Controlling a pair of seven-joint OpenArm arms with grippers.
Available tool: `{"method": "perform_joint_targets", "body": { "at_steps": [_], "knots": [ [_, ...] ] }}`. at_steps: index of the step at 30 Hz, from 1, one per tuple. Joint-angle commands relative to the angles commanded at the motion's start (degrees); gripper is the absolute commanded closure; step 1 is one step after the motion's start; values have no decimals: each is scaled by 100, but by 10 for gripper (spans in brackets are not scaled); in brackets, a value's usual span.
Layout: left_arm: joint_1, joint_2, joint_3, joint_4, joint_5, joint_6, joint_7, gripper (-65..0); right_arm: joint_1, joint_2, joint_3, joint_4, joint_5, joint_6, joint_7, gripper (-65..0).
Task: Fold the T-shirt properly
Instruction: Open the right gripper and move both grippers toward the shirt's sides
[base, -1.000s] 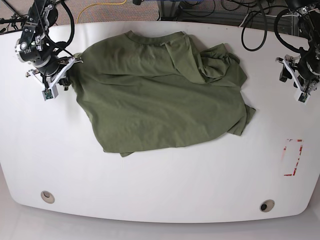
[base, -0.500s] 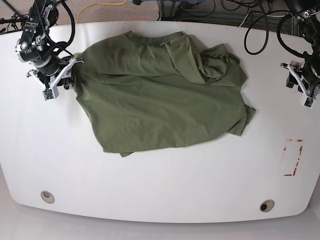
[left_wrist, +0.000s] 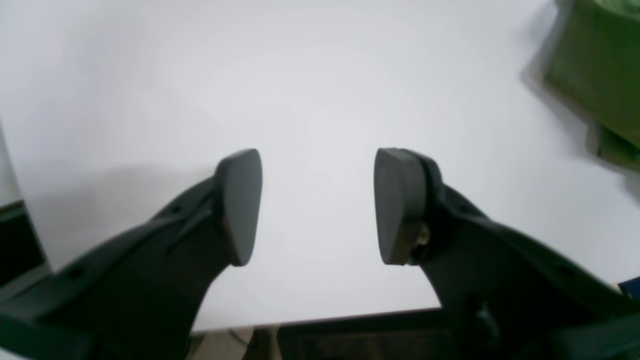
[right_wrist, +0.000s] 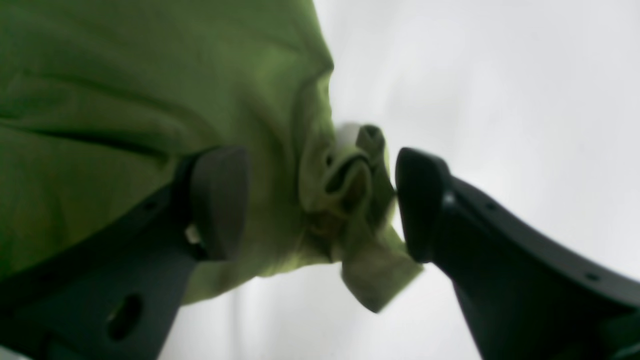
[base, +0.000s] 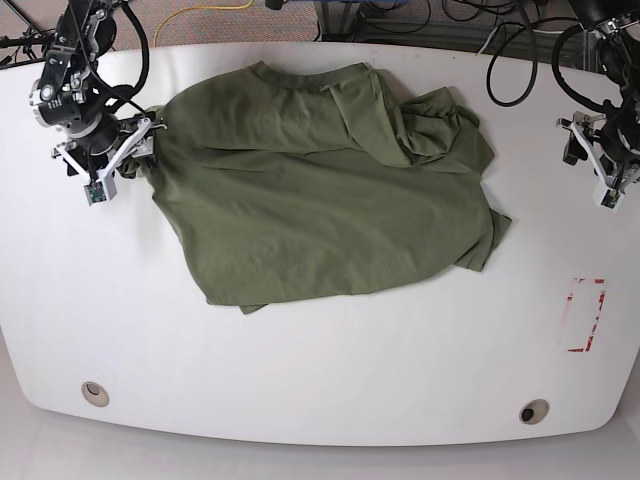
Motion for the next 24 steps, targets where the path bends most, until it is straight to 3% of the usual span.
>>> {"method": "perform_joint_targets", "body": {
  "at_steps": [4, 8, 24],
  "knots": [
    [-99, 117, 47, 1, -40, 0, 63, -336, 173, 0, -23, -10, 19, 4, 7, -500],
    [-263, 479, 92, 37, -44, 0, 77, -321, 534, 7, -45, -185, 9, 2, 26, -547],
    [-853, 1164, 720, 63, -38, 0, 43, -291, 1398, 260, -11, -1124, 52, 99, 184, -566]
  ]
}}
